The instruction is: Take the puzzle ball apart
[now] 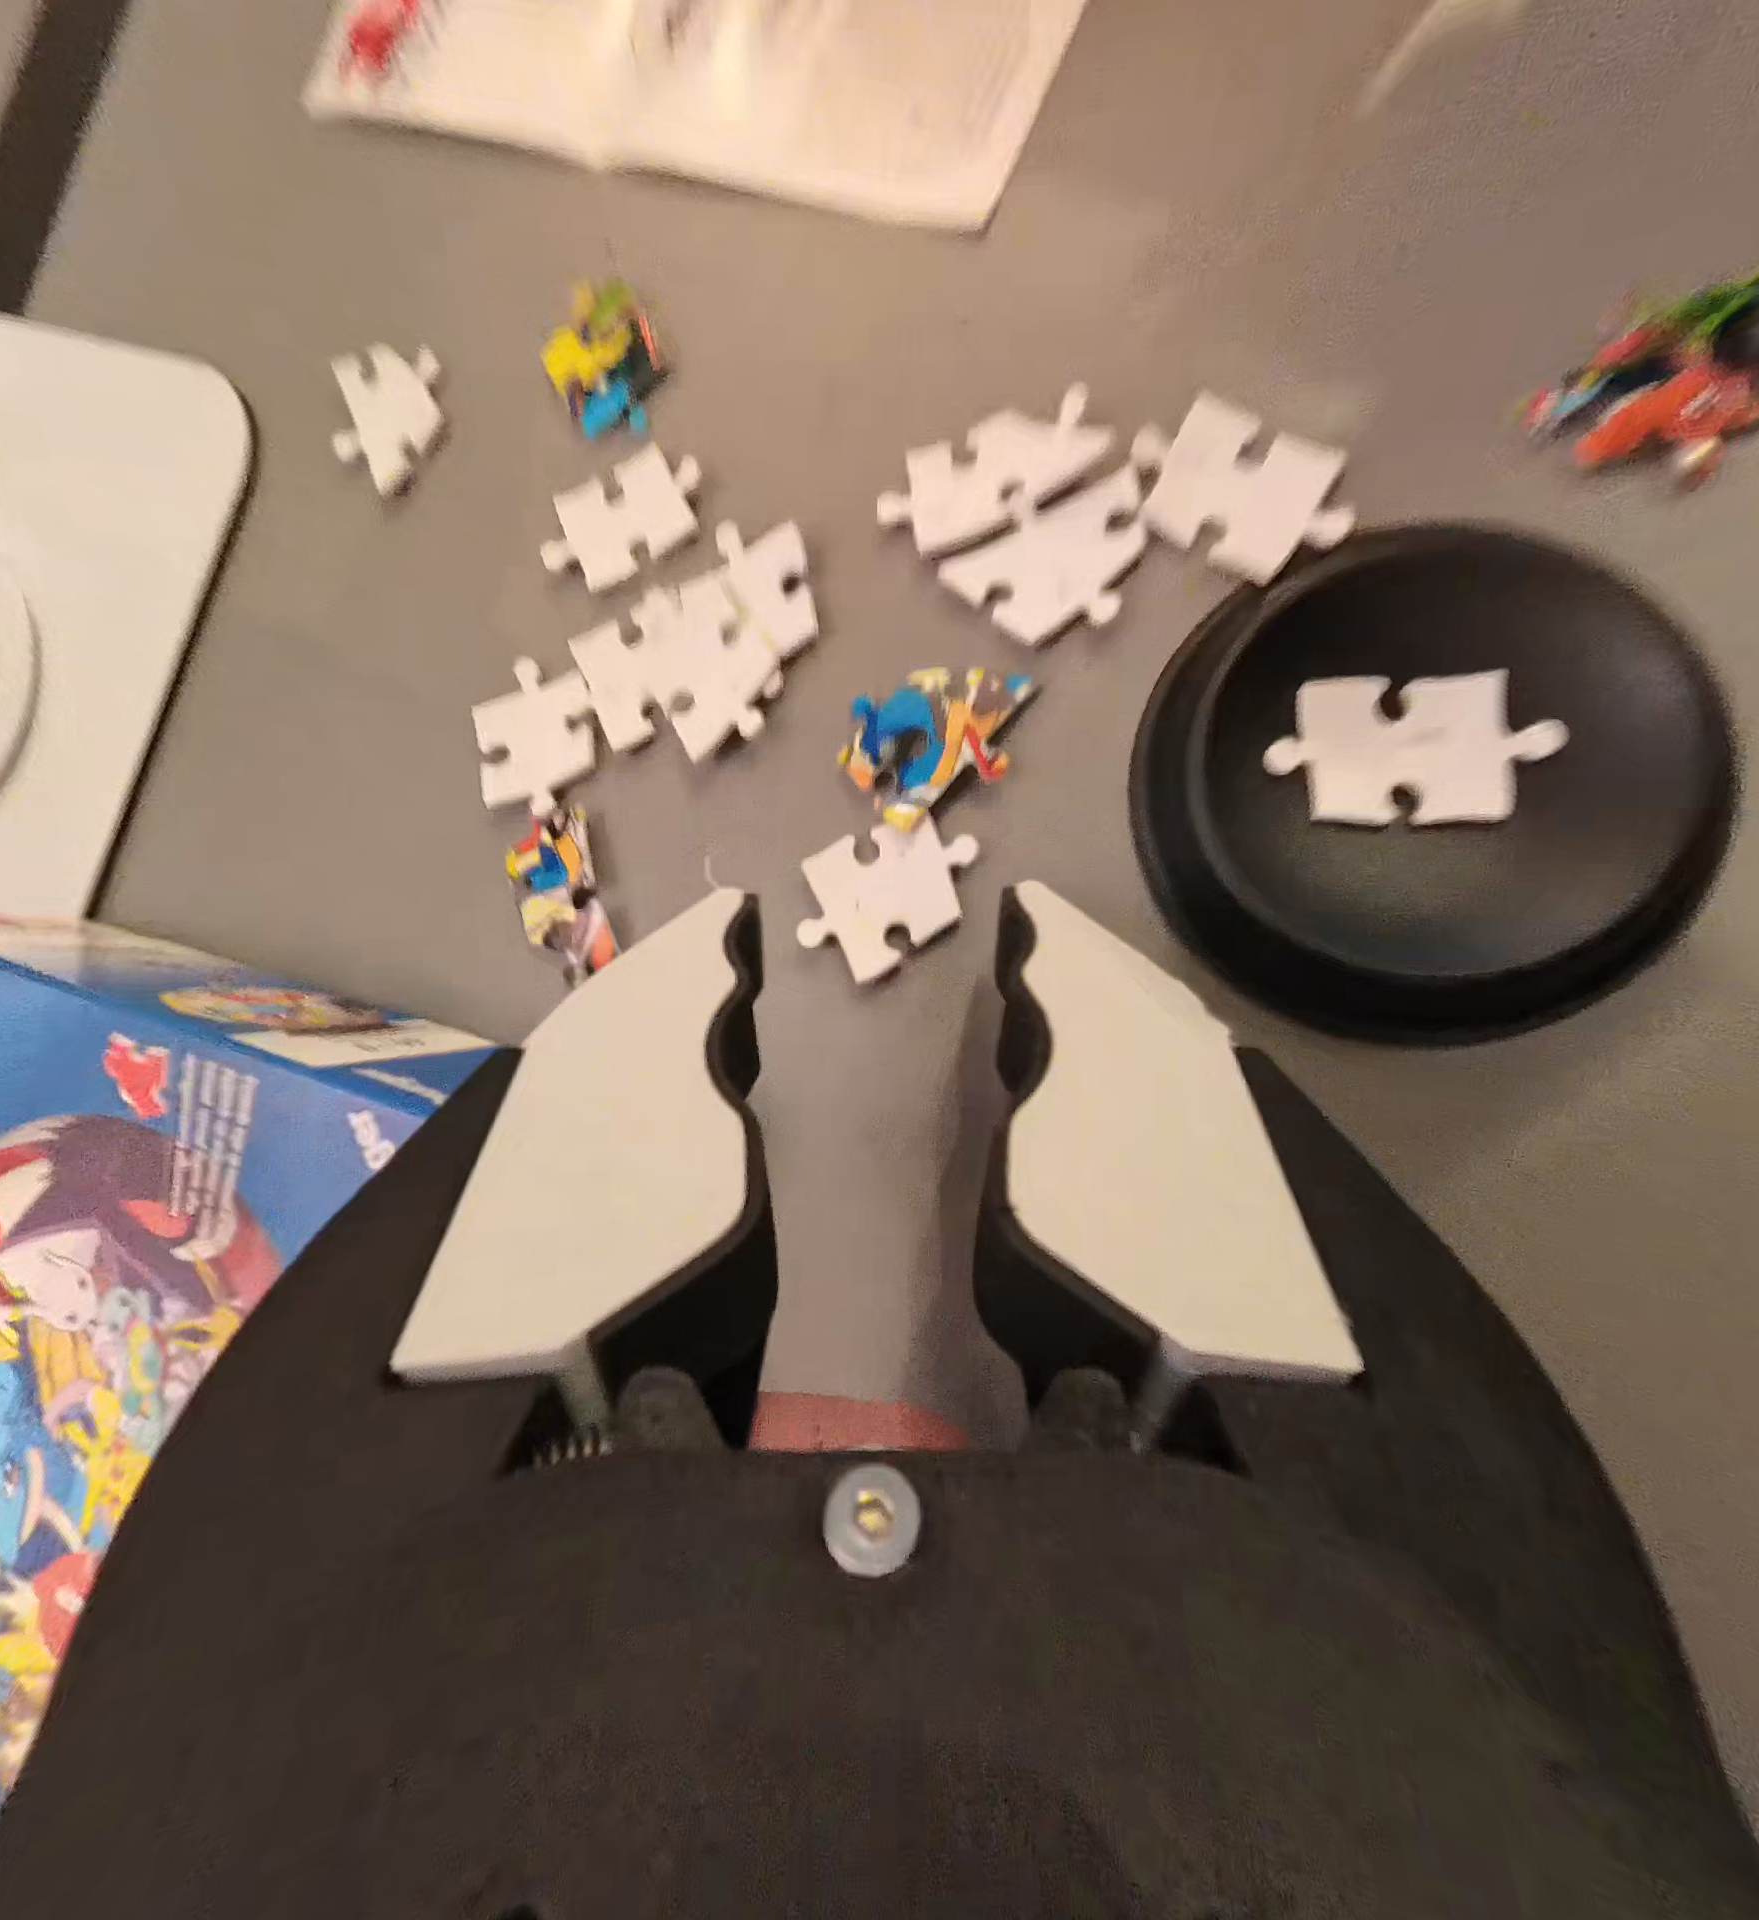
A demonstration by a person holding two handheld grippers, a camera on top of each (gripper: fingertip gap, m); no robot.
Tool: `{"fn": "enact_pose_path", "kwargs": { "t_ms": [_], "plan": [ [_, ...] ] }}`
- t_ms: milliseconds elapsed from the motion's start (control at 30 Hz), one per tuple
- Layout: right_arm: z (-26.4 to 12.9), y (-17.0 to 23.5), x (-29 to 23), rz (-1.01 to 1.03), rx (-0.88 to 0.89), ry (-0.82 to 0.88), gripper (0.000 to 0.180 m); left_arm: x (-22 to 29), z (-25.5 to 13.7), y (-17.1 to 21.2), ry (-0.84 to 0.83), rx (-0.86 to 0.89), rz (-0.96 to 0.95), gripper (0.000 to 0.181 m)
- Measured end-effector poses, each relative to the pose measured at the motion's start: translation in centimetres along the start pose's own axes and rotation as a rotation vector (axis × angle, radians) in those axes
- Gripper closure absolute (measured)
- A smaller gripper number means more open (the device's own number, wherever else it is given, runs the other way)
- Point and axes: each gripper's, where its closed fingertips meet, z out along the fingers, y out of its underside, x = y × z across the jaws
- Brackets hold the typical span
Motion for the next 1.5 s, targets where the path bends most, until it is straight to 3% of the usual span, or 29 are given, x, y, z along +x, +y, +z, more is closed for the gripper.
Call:
{"fn": "enact_pose_path", "kwargs": {
  "t_ms": [33, 67, 100, 267, 400, 533, 633, 733, 867, 900, 933, 967, 1133, 1233, 1500],
  "plan": [
    [-0.1, 1.4, 1.9, 0.019, -0.048, 0.056, 0.152, -0.1, 0.5, 0.6, -0.019, -0.034, 0.006, 0.136],
    [0.0, 2.8, 3.3, 0.031, -0.102, 0.09, 0.14, -0.3, 0.9, 0.8, -0.033, -0.045, 0.001, 0.138],
    [-0.1, 3.9, 4.1, 0.035, -0.135, 0.111, 0.14, -0.3, 1.1, 0.7, -0.029, -0.037, -0.029, 0.139],
    [-0.6, 4.9, 5.1, 0.06, -0.134, 0.135, 0.149, -0.5, 1.8, 0.6, -0.026, -0.04, -0.049, 0.171],
    [-1.3, 3.1, 3.6, 0.034, -0.066, 0.101, 0.15, -0.6, 1.9, 0.6, -0.044, -0.041, -0.02, 0.18],
    [-1.9, -0.6, -2.0, -0.054, 0.035, -0.029, 0.154, -0.9, 1.6, 0.5, -0.079, -0.024, 0.004, 0.181],
    [-1.4, -2.2, -9.6, -0.137, 0.081, -0.255, 0.148, -0.6, 0.6, -0.8, -0.054, 0.068, -0.023, 0.181],
    [0.5, -1.2, -16.4, -0.253, 0.049, -0.431, 0.141, -0.4, -1.2, -2.7, -0.005, 0.175, -0.063, 0.181],
    [3.3, 1.3, -21.6, -0.345, -0.036, -0.557, 0.139, -2.4, -1.0, -1.0, -0.119, 0.043, -0.018, 0.181],
    [3.4, 1.3, -22.6, -0.332, -0.031, -0.59, 0.14, -2.4, -0.5, -0.6, -0.109, 0.013, -0.03, 0.157],
    [3.4, 1.2, -23.2, -0.323, -0.027, -0.612, 0.141, -2.2, 0.2, 0.2, -0.095, -0.04, -0.035, 0.14],
    [3.4, 1.2, -23.6, -0.32, -0.025, -0.622, 0.141, -2.1, 0.8, 0.8, -0.096, -0.077, -0.021, 0.138],
    [3.2, 1.0, -23.9, -0.267, -0.013, -0.659, 0.143, -2.0, 2.3, 0.1, -0.092, -0.075, -0.023, 0.156],
    [3.2, 1.0, -23.5, -0.239, -0.011, -0.668, 0.144, -2.1, 2.7, 0.2, -0.08, -0.074, -0.063, 0.176],
    [3.3, 0.9, -23.3, -0.204, 0.006, -0.693, 0.145, -1.2, 1.6, 0.7, -0.068, -0.015, -0.081, 0.181]
  ]
}}
